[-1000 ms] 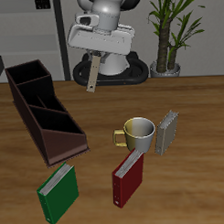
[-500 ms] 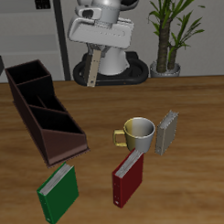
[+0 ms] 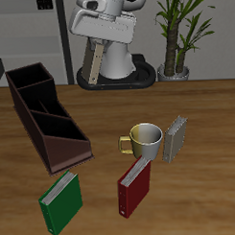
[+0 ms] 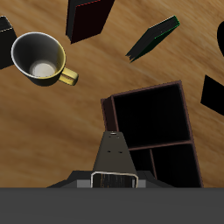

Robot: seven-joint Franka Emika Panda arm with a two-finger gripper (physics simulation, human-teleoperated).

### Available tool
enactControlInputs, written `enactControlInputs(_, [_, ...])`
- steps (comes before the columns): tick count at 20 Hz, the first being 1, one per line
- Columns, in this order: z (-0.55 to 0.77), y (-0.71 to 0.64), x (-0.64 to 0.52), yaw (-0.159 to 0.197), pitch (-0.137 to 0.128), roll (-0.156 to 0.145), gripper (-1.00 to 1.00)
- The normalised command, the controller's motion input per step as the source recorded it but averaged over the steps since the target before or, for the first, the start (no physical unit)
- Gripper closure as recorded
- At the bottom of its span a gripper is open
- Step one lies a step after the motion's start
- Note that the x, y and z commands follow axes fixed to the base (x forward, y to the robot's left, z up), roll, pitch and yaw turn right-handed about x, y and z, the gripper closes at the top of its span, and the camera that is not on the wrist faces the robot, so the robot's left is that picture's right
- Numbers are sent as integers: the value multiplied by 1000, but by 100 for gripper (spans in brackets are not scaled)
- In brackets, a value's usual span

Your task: Place the right yellow book into the right desk caddy's back compartment

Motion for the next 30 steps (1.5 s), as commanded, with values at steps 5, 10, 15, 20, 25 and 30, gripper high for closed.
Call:
enactControlInputs(5, [95, -132, -136, 31, -23, -41, 100])
enactControlInputs(10, [140, -392, -108, 15, -24, -106, 100])
enactControlInputs(15, [-8, -154, -63, 0, 3, -31, 100])
enactControlInputs(20, [0, 0, 0, 0, 0, 0, 100])
enactControlInputs(25, [155, -352, -118, 36, -38, -80, 100])
enactControlInputs(30, [57, -247, -52, 10, -12, -44, 100])
